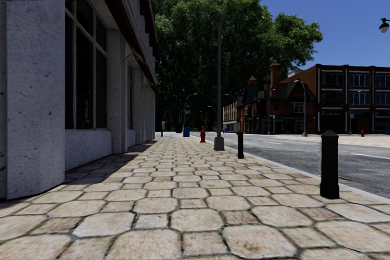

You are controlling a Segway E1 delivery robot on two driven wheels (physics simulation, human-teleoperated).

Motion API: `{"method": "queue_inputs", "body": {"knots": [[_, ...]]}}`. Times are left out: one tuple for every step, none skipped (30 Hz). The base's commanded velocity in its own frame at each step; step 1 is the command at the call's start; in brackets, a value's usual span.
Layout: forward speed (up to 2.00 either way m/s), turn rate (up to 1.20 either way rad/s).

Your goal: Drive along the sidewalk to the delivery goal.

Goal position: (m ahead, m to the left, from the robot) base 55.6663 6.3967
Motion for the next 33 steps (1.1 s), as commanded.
{"method": "queue_inputs", "body": {"knots": [[1.89,0.0],[1.88,0.0],[1.88,0.0],[1.88,0.0],[1.87,0.0],[1.86,0.0],[1.86,0.0],[1.85,0.0],[1.84,0.0],[1.83,0.0],[1.82,0.0],[1.82,0.0],[1.8,0.0],[1.79,0.0],[1.78,0.0],[1.77,0.0],[1.76,0.0],[1.74,0.0],[1.72,0.0],[1.71,0.0],[1.7,0.0],[1.68,0.0],[1.68,0.0],[1.68,0.0],[1.68,0.0],[1.67,0.0],[1.66,0.0],[1.66,0.0],[1.66,0.0],[1.66,0.0],[1.66,0.0],[1.66,0.0],[1.66,0.0]]}}
